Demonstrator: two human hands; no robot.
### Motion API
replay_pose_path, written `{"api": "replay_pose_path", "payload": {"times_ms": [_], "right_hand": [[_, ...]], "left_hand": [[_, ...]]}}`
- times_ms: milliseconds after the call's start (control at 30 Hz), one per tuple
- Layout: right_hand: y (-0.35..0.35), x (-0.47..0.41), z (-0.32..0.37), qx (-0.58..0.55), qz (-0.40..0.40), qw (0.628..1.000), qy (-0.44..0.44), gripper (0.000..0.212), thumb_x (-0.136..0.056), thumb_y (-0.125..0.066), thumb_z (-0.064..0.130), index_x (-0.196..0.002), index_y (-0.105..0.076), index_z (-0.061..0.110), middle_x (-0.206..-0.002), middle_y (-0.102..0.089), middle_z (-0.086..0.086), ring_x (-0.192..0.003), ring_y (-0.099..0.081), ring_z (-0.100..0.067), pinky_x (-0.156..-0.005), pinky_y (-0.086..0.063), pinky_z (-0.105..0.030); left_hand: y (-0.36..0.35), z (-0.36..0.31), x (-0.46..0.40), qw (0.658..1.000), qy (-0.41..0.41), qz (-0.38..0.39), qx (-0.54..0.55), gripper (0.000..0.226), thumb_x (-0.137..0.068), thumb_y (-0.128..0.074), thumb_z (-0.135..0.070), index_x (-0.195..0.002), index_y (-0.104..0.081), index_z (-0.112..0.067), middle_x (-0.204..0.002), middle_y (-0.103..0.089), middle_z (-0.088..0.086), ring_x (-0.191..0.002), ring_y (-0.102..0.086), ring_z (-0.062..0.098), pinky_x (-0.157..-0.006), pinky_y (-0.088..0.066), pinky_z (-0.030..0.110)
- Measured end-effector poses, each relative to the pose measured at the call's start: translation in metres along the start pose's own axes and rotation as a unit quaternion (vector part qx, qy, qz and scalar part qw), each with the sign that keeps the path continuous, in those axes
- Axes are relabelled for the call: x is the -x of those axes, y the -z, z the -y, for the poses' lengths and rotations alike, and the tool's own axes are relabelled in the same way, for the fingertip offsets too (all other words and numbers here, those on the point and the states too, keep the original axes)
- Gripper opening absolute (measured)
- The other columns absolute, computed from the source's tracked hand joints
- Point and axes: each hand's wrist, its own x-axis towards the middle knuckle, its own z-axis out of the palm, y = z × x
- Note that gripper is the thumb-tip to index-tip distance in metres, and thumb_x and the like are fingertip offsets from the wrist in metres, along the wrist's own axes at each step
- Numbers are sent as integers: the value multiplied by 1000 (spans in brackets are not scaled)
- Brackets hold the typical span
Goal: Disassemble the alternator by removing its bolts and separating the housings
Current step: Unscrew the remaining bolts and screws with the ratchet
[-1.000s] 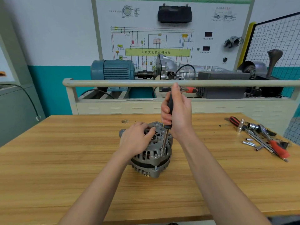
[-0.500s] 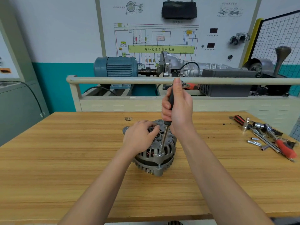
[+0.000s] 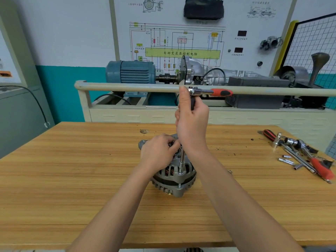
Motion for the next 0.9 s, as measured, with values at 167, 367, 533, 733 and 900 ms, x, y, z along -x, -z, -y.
{"api": "replay_pose_path", "payload": {"times_ms": [167,367,533,733,900], "right_hand": [[-2,1,2,-28,29,999,-11,42,-97,-55,29,-60,-36,22,-45,-32,14,-42,-27,-5,-43,-25,-25],[10,-3,7,-62,108,989,-78,41,-94,-61,23,-61,-36,19,-44,-30,10,-35,-25,-4,-34,-22,-14],[17,-11,6,-57,163,977,-128,41,-95,-59,18,-61,-36,17,-45,-28,6,-34,-20,-7,-36,-20,-13],[21,-14,7,-66,203,966,-143,42,-95,-54,8,-60,-33,14,-43,-26,6,-34,-18,-8,-37,-20,-12],[23,-17,7,-66,232,960,-142,45,-95,-51,6,-56,-31,14,-43,-25,5,-33,-17,-9,-38,-20,-12]], "left_hand": [[0,-3,1,1000,13,-3,-1,36,-84,-34,-39,-54,-36,-20,-51,-42,-7,-48,-39,11,-46,-23,28],[-4,-1,-2,999,37,-16,7,40,-84,-52,-43,-49,-41,-25,-44,-45,-7,-47,-46,13,-46,-28,26],[-6,-2,-2,998,41,-37,-12,49,-88,-56,-45,-47,-36,-28,-43,-43,-7,-48,-45,15,-46,-26,27],[-6,-2,-3,999,38,-30,-12,39,-89,-54,-46,-54,-49,-30,-44,-45,-8,-49,-47,15,-46,-27,27],[-5,-4,-2,998,37,-41,-19,44,-89,-57,-46,-50,-39,-34,-42,-41,-10,-46,-42,9,-45,-24,25]]}}
